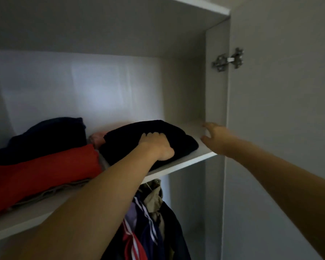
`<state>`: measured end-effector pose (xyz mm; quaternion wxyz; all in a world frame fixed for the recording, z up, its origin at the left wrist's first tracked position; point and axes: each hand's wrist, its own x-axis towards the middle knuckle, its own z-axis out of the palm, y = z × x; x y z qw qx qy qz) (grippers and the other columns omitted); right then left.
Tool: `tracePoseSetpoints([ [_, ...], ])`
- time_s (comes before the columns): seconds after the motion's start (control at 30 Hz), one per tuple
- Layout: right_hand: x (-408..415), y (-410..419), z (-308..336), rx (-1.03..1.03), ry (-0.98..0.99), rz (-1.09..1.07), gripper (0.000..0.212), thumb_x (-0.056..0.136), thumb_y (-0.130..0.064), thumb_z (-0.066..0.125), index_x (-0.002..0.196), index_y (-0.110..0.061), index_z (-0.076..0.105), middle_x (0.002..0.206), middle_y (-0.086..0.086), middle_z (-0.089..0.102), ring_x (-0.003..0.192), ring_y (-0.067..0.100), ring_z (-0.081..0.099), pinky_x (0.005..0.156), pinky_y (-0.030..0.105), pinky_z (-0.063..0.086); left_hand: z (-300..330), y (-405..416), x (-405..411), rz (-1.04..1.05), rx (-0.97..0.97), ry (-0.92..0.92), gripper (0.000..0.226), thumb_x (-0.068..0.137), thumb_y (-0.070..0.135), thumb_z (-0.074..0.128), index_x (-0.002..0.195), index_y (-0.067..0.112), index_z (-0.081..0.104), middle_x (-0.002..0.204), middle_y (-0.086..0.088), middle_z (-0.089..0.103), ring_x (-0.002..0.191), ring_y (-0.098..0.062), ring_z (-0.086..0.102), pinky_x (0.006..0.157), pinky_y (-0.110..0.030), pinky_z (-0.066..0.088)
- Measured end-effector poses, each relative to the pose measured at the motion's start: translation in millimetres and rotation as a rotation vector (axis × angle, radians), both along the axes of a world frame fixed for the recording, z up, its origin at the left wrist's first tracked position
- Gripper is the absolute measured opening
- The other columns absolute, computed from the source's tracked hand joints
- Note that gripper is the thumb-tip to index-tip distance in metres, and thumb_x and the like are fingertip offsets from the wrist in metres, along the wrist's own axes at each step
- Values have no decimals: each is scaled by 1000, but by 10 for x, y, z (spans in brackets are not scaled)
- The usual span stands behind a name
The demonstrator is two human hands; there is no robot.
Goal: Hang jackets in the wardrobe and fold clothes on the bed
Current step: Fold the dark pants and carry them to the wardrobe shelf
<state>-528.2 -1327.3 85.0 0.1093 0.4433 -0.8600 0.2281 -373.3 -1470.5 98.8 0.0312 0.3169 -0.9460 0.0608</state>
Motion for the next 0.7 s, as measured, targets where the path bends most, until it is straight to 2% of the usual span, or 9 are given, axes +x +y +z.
tracePoseSetpoints([
  [0.07,15,487,-48,30,-4,-103,60,98,-33,50,150,-14,29,155,10,32,139,30,35,112,37,29,-98,263,-121,-102,-84,97,66,93,41,44,147,5,33,146,-16,40,131,-34,39,114,-45,26],
  [0.2,192,1420,-87,61,17,-252,60,97,-33,50,150,-13,29,155,8,32,139,28,35,113,38,30,-277,975,-277,-329,-133,171,53,93,36,46,136,5,44,138,-16,49,125,-33,45,112,-42,27],
  [0.4,638,2928,-170,62,12,-474,61,97,-32,49,151,-14,27,156,6,32,139,26,37,112,38,32,-170,2303,-398,-573,-143,280,50,93,36,45,133,6,46,137,-15,52,125,-32,47,110,-39,30],
  [0.53,987,4094,-210,47,-4,-632,59,98,-31,47,150,-13,28,156,5,32,141,24,34,113,37,30,-153,3366,-392,-712,-126,276,55,94,38,41,139,5,42,141,-16,48,128,-32,44,111,-40,29],
  [0.7,1633,5646,-233,9,4,-794,60,97,-32,51,150,-13,30,155,6,34,141,25,35,113,37,29,-178,4968,-168,-926,-101,286,45,95,35,37,130,8,46,135,-12,53,126,-30,46,111,-41,29],
])
